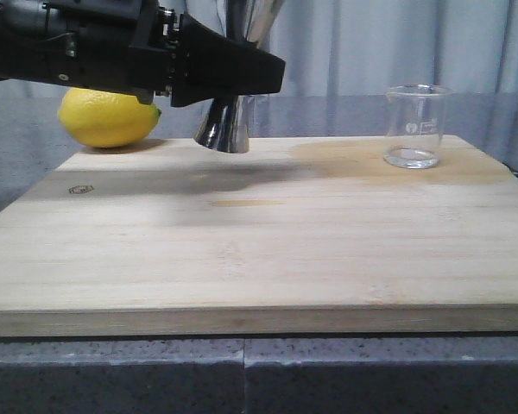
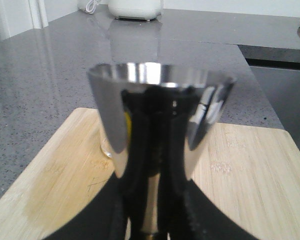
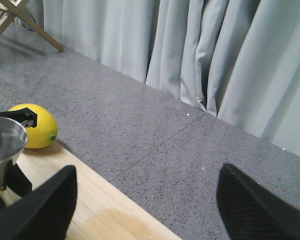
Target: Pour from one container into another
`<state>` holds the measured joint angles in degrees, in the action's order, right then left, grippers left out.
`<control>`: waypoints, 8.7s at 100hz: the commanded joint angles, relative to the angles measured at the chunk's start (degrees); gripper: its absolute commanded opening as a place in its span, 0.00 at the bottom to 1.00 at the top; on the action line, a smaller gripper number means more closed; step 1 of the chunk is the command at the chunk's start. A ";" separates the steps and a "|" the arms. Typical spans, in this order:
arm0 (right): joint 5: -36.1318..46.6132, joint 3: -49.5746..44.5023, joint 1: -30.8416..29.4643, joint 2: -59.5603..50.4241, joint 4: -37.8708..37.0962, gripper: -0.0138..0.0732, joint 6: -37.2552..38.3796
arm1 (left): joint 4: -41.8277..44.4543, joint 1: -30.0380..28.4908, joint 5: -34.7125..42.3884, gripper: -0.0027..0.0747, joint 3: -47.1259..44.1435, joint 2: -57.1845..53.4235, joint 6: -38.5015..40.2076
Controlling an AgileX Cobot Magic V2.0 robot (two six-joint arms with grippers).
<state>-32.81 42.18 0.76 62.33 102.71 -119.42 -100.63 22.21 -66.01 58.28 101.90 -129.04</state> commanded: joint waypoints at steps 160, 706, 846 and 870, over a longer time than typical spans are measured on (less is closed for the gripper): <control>-0.85 1.88 -0.20 -1.13 3.64 0.76 0.12 | -5.37 0.80 -6.66 0.01 1.11 1.24 0.94; -1.28 1.88 -0.20 0.45 3.64 0.76 0.12 | -2.12 0.57 -6.66 0.23 -4.81 5.75 -0.16; -1.28 1.88 -0.20 0.45 3.64 0.76 0.12 | -2.31 0.57 -6.66 0.55 -4.71 2.76 2.90; -1.28 1.88 -0.20 0.45 3.64 0.76 0.12 | -2.31 0.57 -6.66 0.55 -4.71 1.92 2.90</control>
<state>-31.94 42.18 0.76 63.60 102.71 -119.32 -100.30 22.50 -66.35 52.82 107.13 -126.73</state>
